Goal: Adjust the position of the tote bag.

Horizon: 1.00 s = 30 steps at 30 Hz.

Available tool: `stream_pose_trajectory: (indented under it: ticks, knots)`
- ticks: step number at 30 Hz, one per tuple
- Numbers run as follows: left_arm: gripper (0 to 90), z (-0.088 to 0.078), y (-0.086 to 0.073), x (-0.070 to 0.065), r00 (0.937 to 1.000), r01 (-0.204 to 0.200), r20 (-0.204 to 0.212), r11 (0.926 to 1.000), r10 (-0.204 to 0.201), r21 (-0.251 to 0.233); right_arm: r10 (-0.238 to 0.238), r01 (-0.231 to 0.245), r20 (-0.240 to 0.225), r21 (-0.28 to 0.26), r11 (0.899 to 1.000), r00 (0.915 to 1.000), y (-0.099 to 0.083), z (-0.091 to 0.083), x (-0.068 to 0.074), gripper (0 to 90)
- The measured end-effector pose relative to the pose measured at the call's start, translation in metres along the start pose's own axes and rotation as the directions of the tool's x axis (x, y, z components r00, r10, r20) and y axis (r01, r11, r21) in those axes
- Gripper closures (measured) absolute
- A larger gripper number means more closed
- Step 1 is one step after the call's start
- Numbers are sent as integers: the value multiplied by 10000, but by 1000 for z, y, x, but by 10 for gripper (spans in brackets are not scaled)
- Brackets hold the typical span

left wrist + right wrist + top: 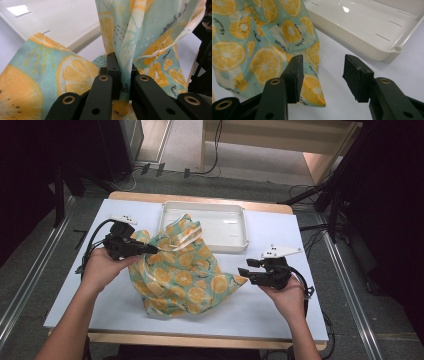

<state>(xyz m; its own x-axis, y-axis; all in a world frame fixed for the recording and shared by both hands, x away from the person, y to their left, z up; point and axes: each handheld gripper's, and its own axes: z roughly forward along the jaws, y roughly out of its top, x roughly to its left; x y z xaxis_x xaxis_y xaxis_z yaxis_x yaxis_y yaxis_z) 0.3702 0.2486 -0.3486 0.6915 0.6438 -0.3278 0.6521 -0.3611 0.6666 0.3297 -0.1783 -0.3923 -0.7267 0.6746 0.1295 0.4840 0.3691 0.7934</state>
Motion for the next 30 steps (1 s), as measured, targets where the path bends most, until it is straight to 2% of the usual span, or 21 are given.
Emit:
stream_pose_trajectory:
  ticks: [8, 25, 30]
  knots:
    - [892, 2, 1, -17, 9994, -333, 4, 9994, 333, -93, -129, 129, -46, -67, 9999, 9999, 2, 2, 2, 520]
    - [888, 23, -1, -56, 9930, -1035, 590, 9946, 1027, 99, -283, 283, -93, -27, 9996, 9996, 4, 5, 7, 528]
    - [887, 31, -2, -65, 9906, -1080, 857, 9941, 1065, 131, -235, 234, -87, -97, 9997, 9997, 3, 3, 6, 528]
